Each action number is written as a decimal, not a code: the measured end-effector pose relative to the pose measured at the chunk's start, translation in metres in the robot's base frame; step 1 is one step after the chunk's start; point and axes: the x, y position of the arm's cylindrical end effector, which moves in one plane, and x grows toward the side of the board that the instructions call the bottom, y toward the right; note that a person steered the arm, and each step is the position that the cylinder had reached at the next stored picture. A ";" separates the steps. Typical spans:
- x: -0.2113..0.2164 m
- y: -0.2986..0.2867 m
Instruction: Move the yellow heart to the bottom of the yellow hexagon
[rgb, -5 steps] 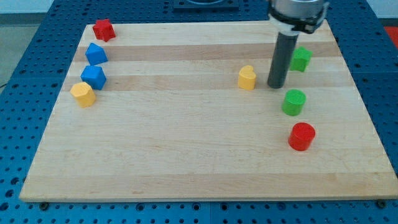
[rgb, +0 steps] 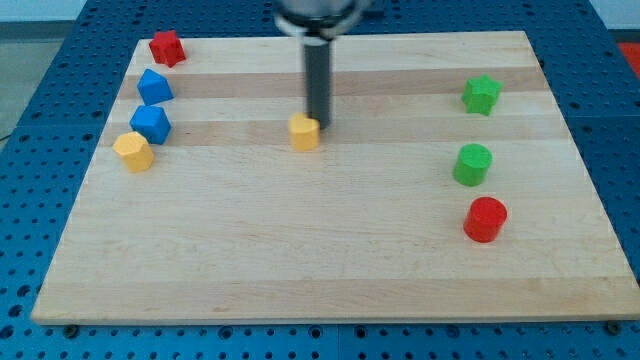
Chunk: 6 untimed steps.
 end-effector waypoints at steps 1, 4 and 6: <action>0.030 -0.060; 0.069 0.032; 0.084 -0.088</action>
